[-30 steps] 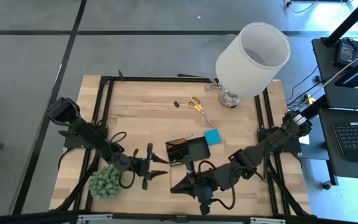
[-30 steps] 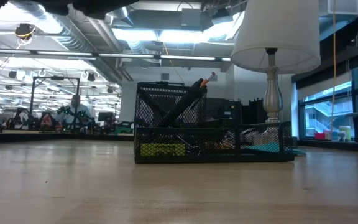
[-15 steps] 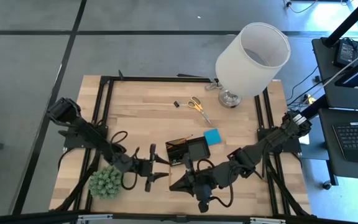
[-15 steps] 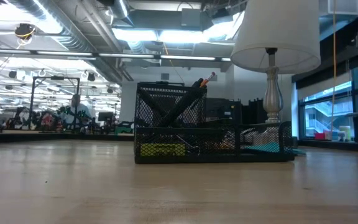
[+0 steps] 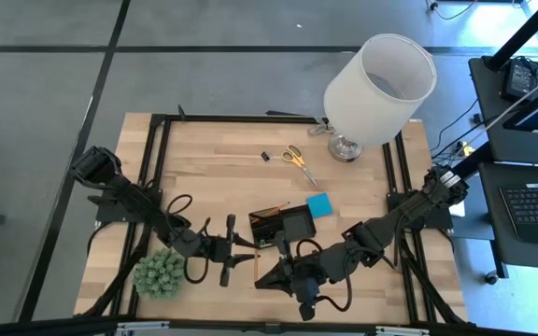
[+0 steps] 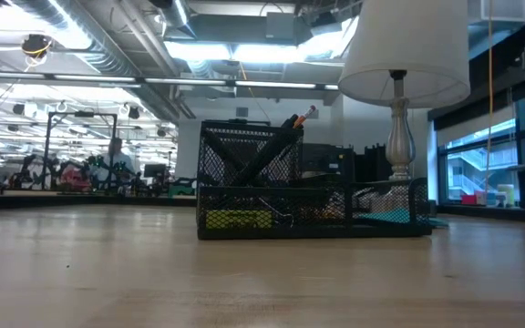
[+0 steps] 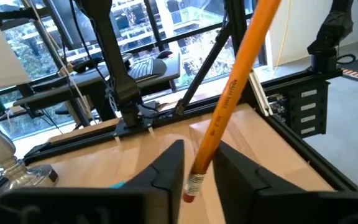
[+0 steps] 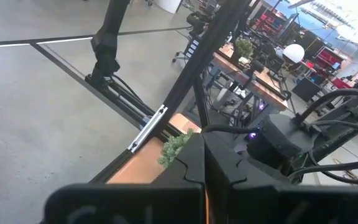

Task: Pick and place office supplies into organizer
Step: Put the orange pencil into the desk organizer

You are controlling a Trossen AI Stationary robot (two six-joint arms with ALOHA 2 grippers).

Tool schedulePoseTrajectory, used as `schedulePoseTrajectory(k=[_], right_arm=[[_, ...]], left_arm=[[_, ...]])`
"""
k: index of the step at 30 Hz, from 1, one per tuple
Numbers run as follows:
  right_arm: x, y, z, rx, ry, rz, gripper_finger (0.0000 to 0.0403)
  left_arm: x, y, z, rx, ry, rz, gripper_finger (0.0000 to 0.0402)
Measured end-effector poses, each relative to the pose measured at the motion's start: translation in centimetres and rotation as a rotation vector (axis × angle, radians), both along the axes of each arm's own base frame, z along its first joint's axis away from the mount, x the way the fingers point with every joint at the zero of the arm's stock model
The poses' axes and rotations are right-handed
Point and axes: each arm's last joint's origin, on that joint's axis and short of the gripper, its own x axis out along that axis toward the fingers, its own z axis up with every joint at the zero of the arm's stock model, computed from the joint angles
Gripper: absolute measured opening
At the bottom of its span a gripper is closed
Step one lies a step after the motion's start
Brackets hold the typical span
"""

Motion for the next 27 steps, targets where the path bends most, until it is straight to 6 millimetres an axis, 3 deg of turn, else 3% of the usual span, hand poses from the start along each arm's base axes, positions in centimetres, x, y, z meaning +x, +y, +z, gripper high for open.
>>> schedulePoseTrajectory(k=[6, 15, 21, 27], right_arm=[[0.0, -0.1, 0.2, 0.019, -0.006, -0.014, 0.0007], [-0.8, 0.3, 0.1, 0.105, 0.076, -0.013, 0.0052], [-2.0, 1.0, 0.0, 0.134, 0.152, -0.020, 0.0122], [-2.9, 1.6, -0.5, 0.057, 0.136, -0.199, 0.0219]], left_arm=[[-0.1, -0.2, -0.1, 0.020, 0.010, -0.054, 0.0016], [0.0, -0.2, -0.2, 0.052, 0.011, -0.070, 0.0021], [-0.1, -0.2, -0.4, 0.072, 0.028, -0.071, 0.0019], [0.0, 0.0, -0.2, 0.070, 0.016, -0.024, 0.0018]])
